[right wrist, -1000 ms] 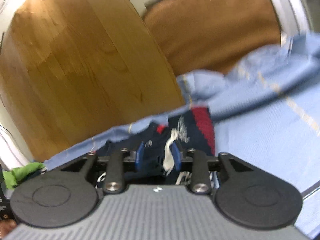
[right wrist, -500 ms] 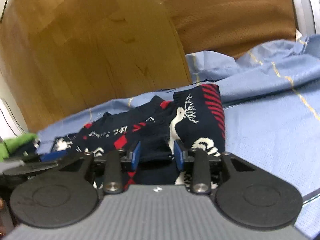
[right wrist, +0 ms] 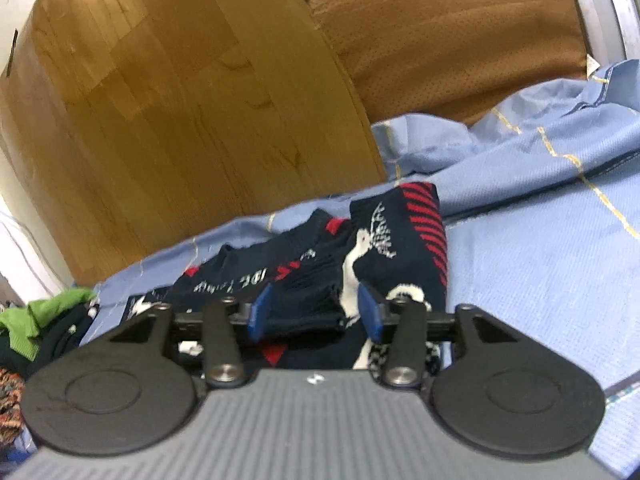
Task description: Fold small clothes
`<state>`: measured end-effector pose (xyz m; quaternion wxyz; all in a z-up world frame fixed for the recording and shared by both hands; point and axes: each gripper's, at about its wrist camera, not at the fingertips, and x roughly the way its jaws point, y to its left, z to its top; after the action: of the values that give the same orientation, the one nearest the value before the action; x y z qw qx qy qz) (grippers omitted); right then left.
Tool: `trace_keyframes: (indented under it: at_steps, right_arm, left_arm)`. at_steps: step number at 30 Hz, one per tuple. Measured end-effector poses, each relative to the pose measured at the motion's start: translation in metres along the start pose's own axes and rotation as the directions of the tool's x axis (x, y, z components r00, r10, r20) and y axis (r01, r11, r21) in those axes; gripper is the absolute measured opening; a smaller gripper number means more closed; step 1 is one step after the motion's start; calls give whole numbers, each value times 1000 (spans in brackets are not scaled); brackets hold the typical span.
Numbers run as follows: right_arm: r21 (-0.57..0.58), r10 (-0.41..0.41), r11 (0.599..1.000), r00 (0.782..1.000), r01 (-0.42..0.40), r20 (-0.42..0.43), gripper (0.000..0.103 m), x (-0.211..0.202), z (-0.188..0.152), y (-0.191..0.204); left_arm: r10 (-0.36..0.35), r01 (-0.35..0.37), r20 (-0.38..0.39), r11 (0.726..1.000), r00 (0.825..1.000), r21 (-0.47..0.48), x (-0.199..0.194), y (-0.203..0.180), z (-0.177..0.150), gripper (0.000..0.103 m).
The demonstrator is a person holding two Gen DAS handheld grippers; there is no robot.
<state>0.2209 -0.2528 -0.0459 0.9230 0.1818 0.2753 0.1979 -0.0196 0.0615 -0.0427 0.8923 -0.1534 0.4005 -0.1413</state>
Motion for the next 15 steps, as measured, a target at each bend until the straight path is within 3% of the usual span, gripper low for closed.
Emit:
trace_keyframes:
  at_steps: [3,5,7,8,9,11,13,15]
  right_arm:
    - [-18,75,997,994,-77,-81,51,-26,-1,-2]
    - [-37,115,992,985,-120,-131,51,-49,-11,-6]
    - [-39,107,993,978,-116,-178,50,-68,-27,-14]
    - [-50,58,996,977,-70,-207,47,-73,-36,-18]
    - [-82,21,996,985,-35,-173,32,-84,-44,-21]
    - [-51,-29,998,989,21,-148,27,-109,-51,-32]
    - [-9,-59,998,990,58,-127,35,-139,-57,-37]
    - [-21,-56,998,992,54,-112,37,-169,-70,-33]
  left_arm:
    - [-50,50,-21,999,999,13,-11,-6,-24,82]
    - [-89,89,-33,996,996,-4,-15,-8,-32,79]
    - [-105,105,-49,994,993,-4,-13,-11,-34,52]
    - [-88,88,-63,996,994,9,-10,-14,-35,19]
    - [-32,34,-59,999,998,33,-9,-16,-35,10]
    - [-46,46,-74,999,996,-8,-11,-8,-33,8]
    - [-54,51,-85,998,995,-45,-14,-2,-33,8]
    - [-55,53,-72,998,996,-30,-23,-1,-38,10]
